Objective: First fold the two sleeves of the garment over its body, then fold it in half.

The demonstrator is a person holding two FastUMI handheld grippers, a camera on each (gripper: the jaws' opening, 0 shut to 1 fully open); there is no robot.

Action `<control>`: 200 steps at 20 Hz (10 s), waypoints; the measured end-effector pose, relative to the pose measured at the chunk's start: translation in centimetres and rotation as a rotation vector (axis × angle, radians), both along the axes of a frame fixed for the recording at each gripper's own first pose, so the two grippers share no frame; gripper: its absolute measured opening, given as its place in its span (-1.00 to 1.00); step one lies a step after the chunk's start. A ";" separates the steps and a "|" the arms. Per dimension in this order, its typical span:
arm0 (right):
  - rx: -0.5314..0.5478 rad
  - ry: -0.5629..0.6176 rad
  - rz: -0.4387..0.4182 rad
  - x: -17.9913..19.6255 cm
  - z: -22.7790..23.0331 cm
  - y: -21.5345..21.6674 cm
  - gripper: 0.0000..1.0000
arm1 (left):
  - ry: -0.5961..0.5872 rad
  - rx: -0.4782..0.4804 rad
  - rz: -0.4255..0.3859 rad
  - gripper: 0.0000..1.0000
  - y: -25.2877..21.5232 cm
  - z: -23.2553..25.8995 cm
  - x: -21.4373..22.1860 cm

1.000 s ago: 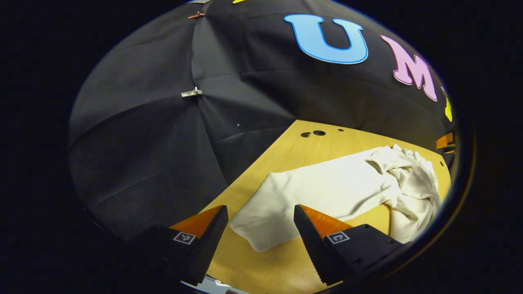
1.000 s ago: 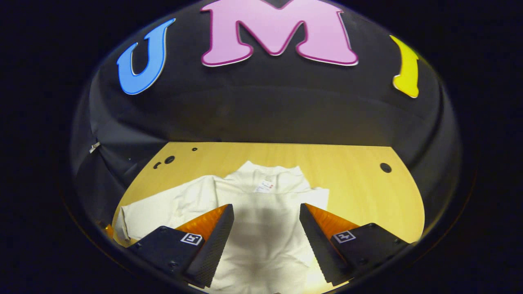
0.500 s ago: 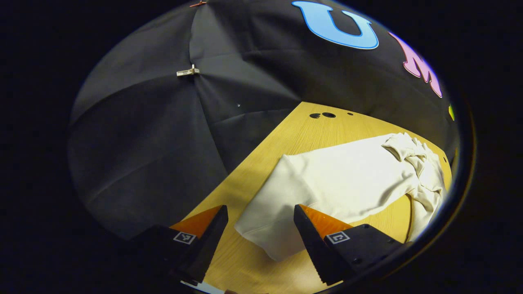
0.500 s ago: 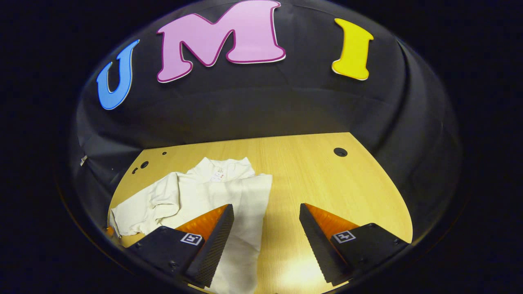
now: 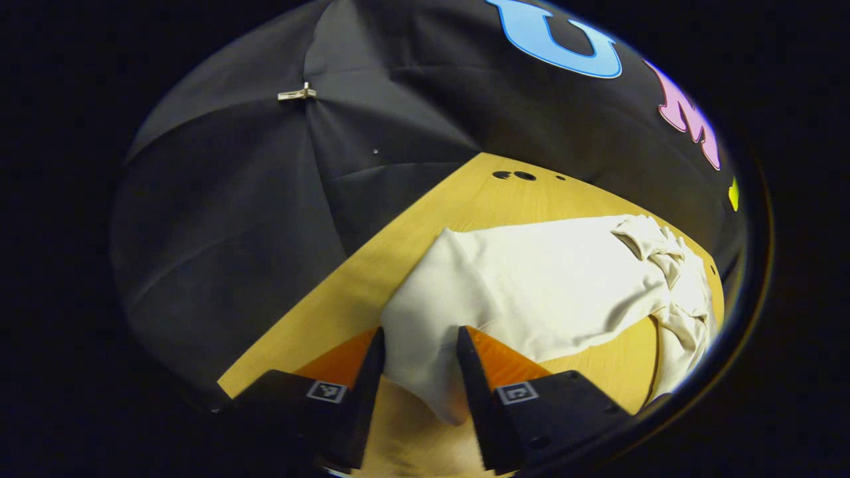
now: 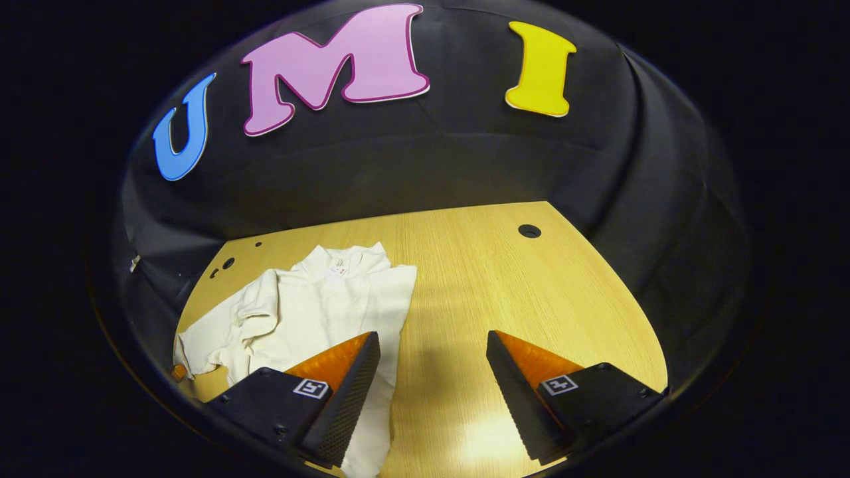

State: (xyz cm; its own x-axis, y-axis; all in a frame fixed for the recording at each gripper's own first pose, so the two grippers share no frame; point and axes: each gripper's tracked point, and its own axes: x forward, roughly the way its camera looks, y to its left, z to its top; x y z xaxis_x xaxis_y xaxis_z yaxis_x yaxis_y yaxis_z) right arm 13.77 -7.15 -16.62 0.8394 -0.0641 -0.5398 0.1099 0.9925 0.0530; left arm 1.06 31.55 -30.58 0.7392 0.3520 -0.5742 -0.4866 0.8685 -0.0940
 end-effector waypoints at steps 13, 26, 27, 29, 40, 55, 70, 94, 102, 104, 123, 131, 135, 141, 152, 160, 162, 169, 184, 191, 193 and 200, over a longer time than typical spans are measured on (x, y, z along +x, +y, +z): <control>0.027 0.011 -0.029 -1.8 -0.5 -2.6 0.97 | 0.015 -0.153 0.048 -0.87 -1.9 2.4 1.5; 0.026 0.003 -0.069 -3.4 -2.1 -5.8 0.97 | -0.276 -0.130 -0.137 -0.88 -8.1 20.2 14.9; 0.032 0.004 -0.073 -3.6 -2.4 -5.9 0.98 | -0.287 -0.127 -0.166 -0.88 -9.3 21.1 15.9; 0.042 0.009 -0.083 -4.2 -2.9 -6.2 0.97 | -0.304 -0.127 -0.219 -0.87 -12.0 22.7 17.9; 0.076 0.017 -0.150 -5.2 -3.8 -8.7 0.97 | -0.333 -0.094 -0.632 -0.87 -33.4 27.0 26.4; 0.098 0.047 -0.149 -6.6 -5.8 -9.6 0.97 | -0.219 -0.079 -0.990 0.25 -53.9 22.4 27.4; 0.169 0.148 0.063 -9.6 -7.9 1.3 0.97 | -0.102 0.024 -0.683 0.96 -29.9 16.4 12.1; 0.136 0.356 0.191 -16.4 -16.1 10.1 0.97 | 0.238 -0.105 -0.539 0.96 -31.0 0.7 -1.4; 0.050 0.384 0.208 -16.7 -16.8 11.1 0.94 | 0.257 0.008 -0.461 0.96 -31.0 -0.3 -1.2; 0.067 0.397 0.208 -16.6 -17.0 12.0 0.46 | 0.258 0.010 -0.492 0.78 -31.9 -0.4 -1.2; 0.178 0.374 0.252 -15.0 -13.3 12.9 -0.80 | 0.255 -0.149 -0.554 -0.87 -33.5 4.4 0.2; 0.242 0.261 0.271 -8.1 -6.9 15.0 -0.80 | 0.170 -0.209 -0.567 -0.87 -33.4 12.1 5.7; 0.261 0.209 0.270 -3.5 -4.0 15.9 -0.80 | 0.123 -0.206 -0.590 -0.87 -33.2 15.5 10.2; 0.299 0.146 0.224 4.3 -0.9 15.6 -0.80 | 0.108 -0.196 -0.622 -0.87 -33.4 18.4 16.6; 0.448 0.169 0.034 15.0 -3.2 13.8 -0.67 | 0.139 -0.153 -0.591 -0.63 -32.2 16.1 28.1; 0.380 0.106 0.058 16.6 -4.1 14.0 0.41 | 0.070 0.000 -0.615 0.44 -31.9 16.3 32.0; 0.340 0.070 0.073 16.3 -3.2 13.8 0.95 | 0.024 -0.020 -0.614 0.87 -32.4 17.4 31.7; 0.227 -0.081 0.104 13.3 2.5 12.8 0.97 | -0.126 0.032 -0.594 0.96 -32.2 23.6 29.0; 0.092 -0.252 0.140 -1.8 9.6 10.8 0.97 | -0.440 0.190 -0.613 0.95 -35.1 32.9 12.9; 0.073 -0.387 0.156 -7.8 13.9 10.8 0.96 | -0.545 0.165 -0.612 0.95 -36.3 36.4 5.8; 0.077 -0.412 0.167 -9.6 14.5 11.3 0.96 | -0.558 0.192 -0.595 0.95 -35.8 36.4 3.9; 0.037 -0.406 0.242 -14.9 14.1 13.6 0.96 | -0.575 0.104 -0.518 0.95 -34.3 34.7 -2.0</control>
State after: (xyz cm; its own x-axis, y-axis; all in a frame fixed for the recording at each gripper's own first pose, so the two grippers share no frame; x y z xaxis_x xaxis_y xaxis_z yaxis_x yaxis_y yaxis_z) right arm -1.14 6.40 -2.48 0.9716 0.1721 -0.1626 -0.1609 0.9837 0.0799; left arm -0.93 -2.79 4.11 0.9955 -0.0885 -0.0336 0.0841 0.9899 -0.1140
